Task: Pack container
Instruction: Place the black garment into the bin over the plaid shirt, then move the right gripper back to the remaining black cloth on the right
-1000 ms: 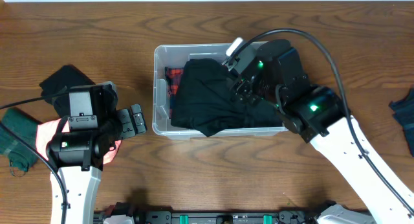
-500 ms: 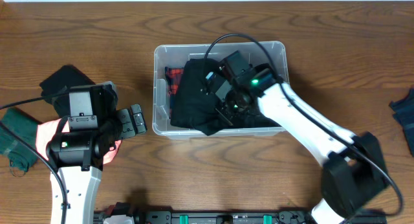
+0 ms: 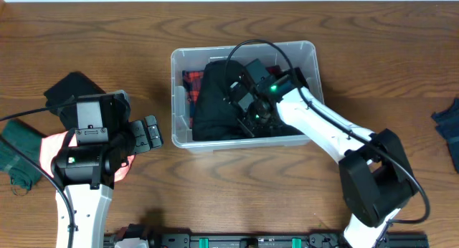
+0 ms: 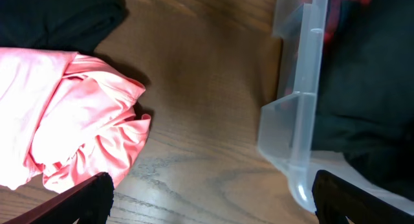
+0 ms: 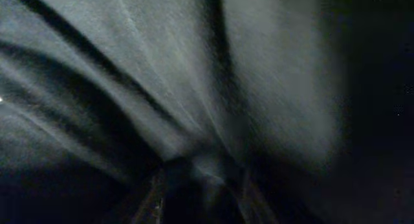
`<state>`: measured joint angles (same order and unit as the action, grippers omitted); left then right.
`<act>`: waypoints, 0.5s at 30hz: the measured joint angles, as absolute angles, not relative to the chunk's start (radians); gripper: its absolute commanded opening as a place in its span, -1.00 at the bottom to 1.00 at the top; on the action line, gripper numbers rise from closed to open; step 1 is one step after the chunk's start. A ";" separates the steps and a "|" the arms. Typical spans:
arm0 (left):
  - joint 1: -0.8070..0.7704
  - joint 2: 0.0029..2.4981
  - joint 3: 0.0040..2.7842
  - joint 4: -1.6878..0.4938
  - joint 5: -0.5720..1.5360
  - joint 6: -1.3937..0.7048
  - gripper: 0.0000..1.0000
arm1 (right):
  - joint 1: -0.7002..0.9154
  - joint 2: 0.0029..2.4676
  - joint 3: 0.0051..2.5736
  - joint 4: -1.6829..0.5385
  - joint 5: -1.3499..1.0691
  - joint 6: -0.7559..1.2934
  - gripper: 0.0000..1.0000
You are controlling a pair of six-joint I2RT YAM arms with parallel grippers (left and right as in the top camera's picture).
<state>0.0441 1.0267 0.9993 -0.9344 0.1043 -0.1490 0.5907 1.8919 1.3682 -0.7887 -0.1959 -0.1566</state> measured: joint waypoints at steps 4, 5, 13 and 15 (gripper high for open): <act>0.044 1.027 0.999 -0.934 0.104 -0.149 0.96 | 0.540 1.796 1.375 -0.772 -0.080 -0.119 0.23; 0.044 1.027 0.999 -0.934 0.104 -0.149 0.96 | 0.523 1.757 1.376 -0.764 -0.047 -0.102 0.60; 0.044 1.027 0.999 -0.934 0.104 -0.149 0.96 | 0.252 1.461 1.430 -0.760 0.236 -0.036 0.98; 0.044 1.027 0.999 -0.934 0.104 -0.149 0.96 | 0.146 1.456 1.431 -0.786 0.272 -0.033 0.99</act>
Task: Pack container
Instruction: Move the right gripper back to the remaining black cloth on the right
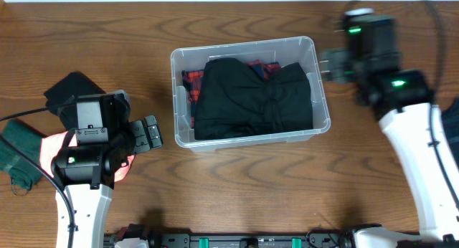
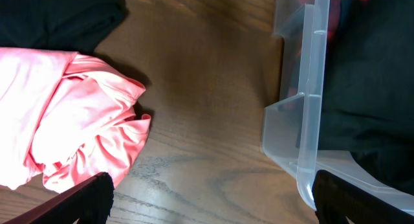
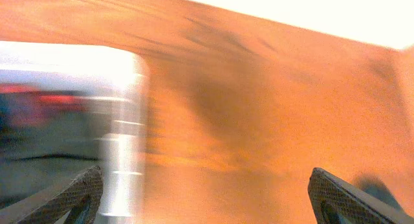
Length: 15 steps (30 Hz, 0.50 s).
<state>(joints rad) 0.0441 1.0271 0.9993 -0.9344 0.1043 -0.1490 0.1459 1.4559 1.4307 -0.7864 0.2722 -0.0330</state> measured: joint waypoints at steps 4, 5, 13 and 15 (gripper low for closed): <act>0.044 1.027 0.999 -0.934 0.104 -0.149 0.96 | -0.044 1.516 1.393 -0.815 0.309 -0.033 0.99; 0.044 1.027 0.999 -0.934 0.104 -0.149 0.96 | -0.105 1.550 1.372 -0.815 0.316 -0.033 0.99; 0.044 1.027 0.999 -0.934 0.104 -0.149 0.96 | -0.390 1.791 1.315 -0.796 0.404 -0.032 0.98; 0.044 1.027 0.999 -0.934 0.104 -0.149 0.96 | -0.446 1.842 1.314 -0.789 0.426 -0.033 0.99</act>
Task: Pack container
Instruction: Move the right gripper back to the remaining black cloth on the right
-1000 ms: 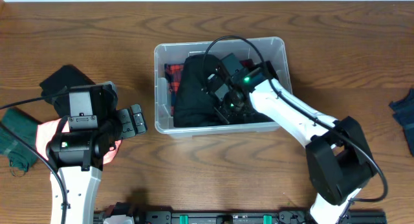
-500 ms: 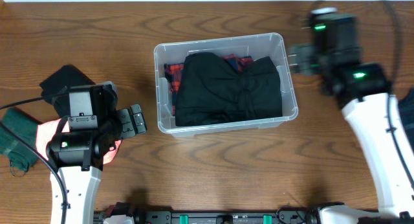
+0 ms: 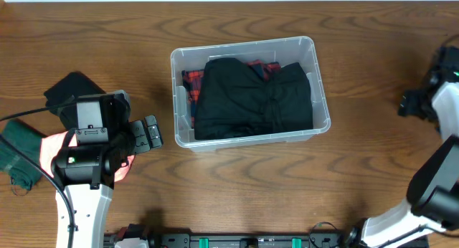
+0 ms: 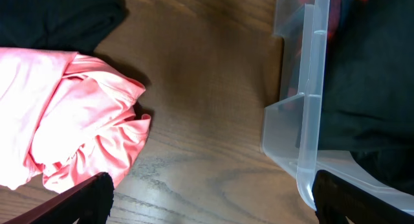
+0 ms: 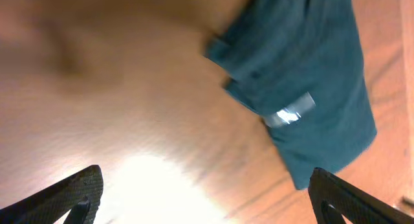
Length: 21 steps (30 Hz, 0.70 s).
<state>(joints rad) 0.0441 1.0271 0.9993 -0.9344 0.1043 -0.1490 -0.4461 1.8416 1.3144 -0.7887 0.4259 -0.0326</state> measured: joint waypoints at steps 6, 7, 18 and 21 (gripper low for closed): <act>0.044 1.027 0.999 -0.934 0.104 -0.149 0.96 | -0.567 1.959 1.314 -0.784 0.454 -0.033 0.98; 0.044 1.027 0.999 -0.934 0.104 -0.149 0.96 | -0.580 1.974 1.314 -0.779 0.456 -0.033 0.99; 0.044 1.027 0.999 -0.934 0.104 -0.149 0.96 | -0.698 2.021 1.318 -0.638 0.482 -0.044 0.94; 0.044 1.027 0.999 -0.934 0.104 -0.149 0.96 | -0.720 2.030 1.319 -0.595 0.484 -0.059 0.62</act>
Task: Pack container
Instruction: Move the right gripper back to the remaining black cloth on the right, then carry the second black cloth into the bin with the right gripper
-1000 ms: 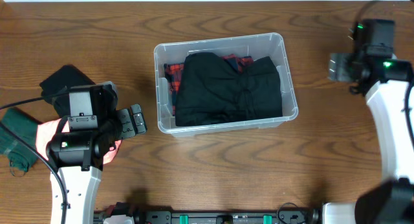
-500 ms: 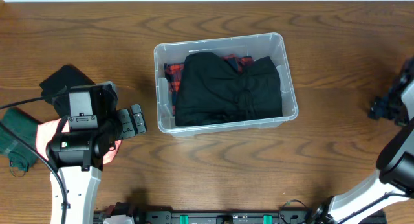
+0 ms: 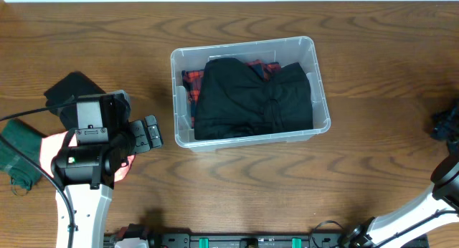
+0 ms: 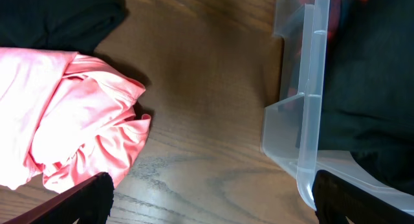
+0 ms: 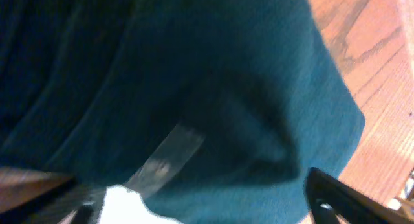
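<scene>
The clear plastic container stands mid-table, holding a black garment over a red plaid one. My left gripper hangs open above bare wood, between a pink cloth and the container's left wall. My right gripper is open close over a teal garment that fills its view. One dark fingertip shows at the lower right. From overhead only a dark bit of that arm and garment shows at the right edge.
A black cloth and a dark green cloth lie by the pink cloth under the left arm. A pale tag or tape strip sits on the teal garment. Bare wood lies between container and right edge.
My right gripper has gone from above the wood beside the teal garment to close over it, so the garment now fills its view. The left arm and container are unchanged.
My right gripper was first down in the container against the black garment. Then it was open outside the container's back right corner, with the garment left inside. Later it was at the table's right edge with the teal garment in view, and now hangs close over it.
</scene>
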`<state>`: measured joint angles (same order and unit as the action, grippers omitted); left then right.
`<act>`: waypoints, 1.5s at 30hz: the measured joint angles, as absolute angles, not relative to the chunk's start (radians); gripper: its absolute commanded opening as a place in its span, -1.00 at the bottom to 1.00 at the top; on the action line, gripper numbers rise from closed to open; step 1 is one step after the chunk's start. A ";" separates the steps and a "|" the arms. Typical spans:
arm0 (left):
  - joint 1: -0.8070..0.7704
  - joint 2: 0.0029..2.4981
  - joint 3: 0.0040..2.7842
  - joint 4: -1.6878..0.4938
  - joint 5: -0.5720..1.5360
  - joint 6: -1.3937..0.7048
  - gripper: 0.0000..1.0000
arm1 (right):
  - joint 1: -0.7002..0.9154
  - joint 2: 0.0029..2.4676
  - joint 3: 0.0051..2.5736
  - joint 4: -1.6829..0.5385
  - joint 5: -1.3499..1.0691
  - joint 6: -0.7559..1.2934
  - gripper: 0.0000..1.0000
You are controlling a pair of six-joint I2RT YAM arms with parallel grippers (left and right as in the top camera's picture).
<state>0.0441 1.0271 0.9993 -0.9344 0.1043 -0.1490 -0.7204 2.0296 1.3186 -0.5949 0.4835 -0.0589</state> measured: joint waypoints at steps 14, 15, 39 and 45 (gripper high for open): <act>0.044 1.027 0.999 -0.934 0.104 -0.149 0.96 | -0.753 2.058 1.319 -0.537 0.425 -0.069 -0.97; 0.044 1.027 0.999 -0.934 0.104 -0.149 0.96 | -0.753 2.058 1.320 -0.538 0.423 -0.068 -0.97; 0.044 1.027 0.999 -0.934 0.104 -0.149 0.96 | 0.072 1.412 1.343 -0.625 0.035 -0.190 -0.97; 0.044 1.027 0.999 -0.934 0.104 -0.149 0.96 | 0.379 1.412 1.342 -0.764 0.012 -0.209 -0.97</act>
<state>0.0441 1.0271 0.9993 -0.9340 0.1043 -0.1490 0.3790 1.4124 1.3422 -0.7643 0.0120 -0.2089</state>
